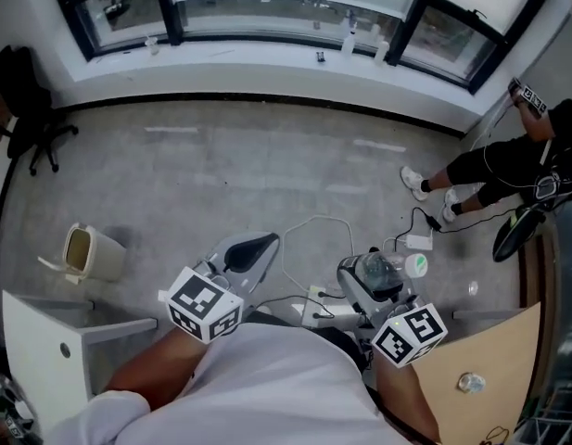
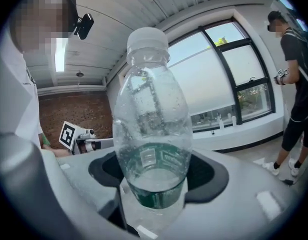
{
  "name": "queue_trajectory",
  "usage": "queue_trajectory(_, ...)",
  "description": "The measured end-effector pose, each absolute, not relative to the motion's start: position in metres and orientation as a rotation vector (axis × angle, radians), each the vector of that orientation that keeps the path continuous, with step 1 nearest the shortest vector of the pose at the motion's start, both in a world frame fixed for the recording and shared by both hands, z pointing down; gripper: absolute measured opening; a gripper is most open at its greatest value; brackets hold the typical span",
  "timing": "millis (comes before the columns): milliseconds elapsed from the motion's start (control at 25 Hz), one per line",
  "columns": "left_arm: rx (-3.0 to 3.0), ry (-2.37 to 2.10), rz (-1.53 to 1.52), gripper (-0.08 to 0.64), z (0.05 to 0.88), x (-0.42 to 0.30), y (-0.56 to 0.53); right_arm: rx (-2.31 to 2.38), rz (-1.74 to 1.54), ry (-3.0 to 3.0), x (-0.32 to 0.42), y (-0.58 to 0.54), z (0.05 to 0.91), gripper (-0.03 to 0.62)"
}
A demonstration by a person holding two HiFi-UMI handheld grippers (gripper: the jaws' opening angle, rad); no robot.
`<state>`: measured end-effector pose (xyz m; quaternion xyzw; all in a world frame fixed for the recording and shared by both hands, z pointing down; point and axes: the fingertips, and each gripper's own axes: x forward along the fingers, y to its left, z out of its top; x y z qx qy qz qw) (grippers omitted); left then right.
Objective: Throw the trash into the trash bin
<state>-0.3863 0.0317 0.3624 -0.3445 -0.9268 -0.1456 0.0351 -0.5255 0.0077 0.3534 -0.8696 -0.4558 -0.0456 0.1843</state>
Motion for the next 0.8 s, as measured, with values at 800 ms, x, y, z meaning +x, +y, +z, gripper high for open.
queue_trajectory(800, -1.806, -2.518, -0.594, 0.008, 0.381, -0.198, 0.022, -2.699, -0.280, -0.593, -0.324, 0.077, 0.355, 0.329)
